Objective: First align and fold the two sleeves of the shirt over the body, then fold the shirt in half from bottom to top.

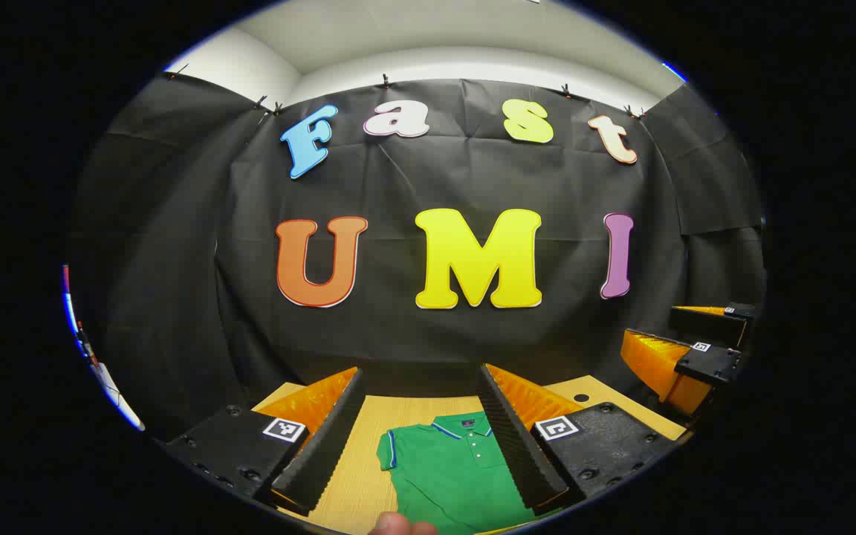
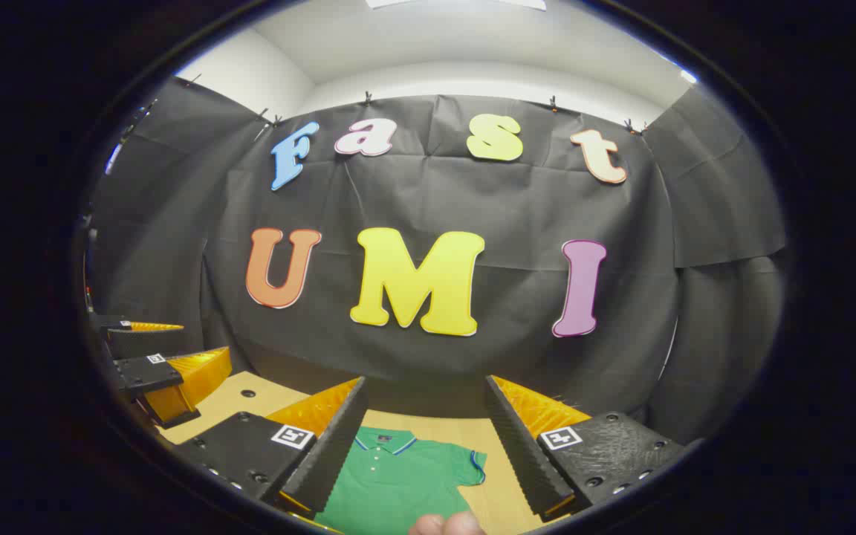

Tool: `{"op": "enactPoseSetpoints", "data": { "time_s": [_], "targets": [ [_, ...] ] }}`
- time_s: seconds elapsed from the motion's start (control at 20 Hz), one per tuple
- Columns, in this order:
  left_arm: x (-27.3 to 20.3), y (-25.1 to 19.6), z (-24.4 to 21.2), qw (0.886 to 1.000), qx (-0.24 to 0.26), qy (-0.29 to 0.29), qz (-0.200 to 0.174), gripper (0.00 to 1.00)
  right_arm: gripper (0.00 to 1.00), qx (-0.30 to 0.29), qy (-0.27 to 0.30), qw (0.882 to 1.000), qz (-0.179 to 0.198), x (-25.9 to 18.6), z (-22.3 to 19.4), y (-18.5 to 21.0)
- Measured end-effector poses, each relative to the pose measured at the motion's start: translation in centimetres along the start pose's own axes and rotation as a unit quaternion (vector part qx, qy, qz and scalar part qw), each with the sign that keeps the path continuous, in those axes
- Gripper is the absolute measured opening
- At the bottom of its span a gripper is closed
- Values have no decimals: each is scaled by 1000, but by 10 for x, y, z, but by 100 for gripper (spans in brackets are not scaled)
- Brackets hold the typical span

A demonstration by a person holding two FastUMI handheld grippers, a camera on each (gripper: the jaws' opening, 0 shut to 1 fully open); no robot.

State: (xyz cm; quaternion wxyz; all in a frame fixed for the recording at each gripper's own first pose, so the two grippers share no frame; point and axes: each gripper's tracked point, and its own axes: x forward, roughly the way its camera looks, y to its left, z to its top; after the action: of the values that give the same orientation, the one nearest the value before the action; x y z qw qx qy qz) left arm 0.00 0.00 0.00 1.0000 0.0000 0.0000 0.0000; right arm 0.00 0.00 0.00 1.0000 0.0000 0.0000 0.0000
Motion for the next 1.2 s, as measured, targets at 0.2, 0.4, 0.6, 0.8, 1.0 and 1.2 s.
{"op": "enactPoseSetpoints", "data": {
  "time_s": [0.2, 0.4, 0.6, 0.8, 1.0, 1.2],
  "targets": [
    [2, -2, -2, 1000, 4, 6, 1, 96, 95, 6, 4, 1000, -1, 1, -2, -3],
    [2, 0, -4, 1000, 0, 10, 5, 96, 94, 9, 5, 1000, -1, 0, -3, -7],
    [1, 1, -7, 1000, -4, 14, 13, 96, 95, 14, 17, 1000, -3, 5, -11, -13],
    [2, 1, -6, 1000, -2, 14, 16, 96, 94, 12, 19, 1000, -3, 2, -14, -19],
    [4, -3, -4, 1000, -2, 11, 16, 96, 94, 7, 20, 1000, -9, 2, -15, -23],
    [8, -2, -6, 1000, -5, 12, 20, 96, 93, 5, 28, 1000, -7, 7, -21, -27]
  ]
}}
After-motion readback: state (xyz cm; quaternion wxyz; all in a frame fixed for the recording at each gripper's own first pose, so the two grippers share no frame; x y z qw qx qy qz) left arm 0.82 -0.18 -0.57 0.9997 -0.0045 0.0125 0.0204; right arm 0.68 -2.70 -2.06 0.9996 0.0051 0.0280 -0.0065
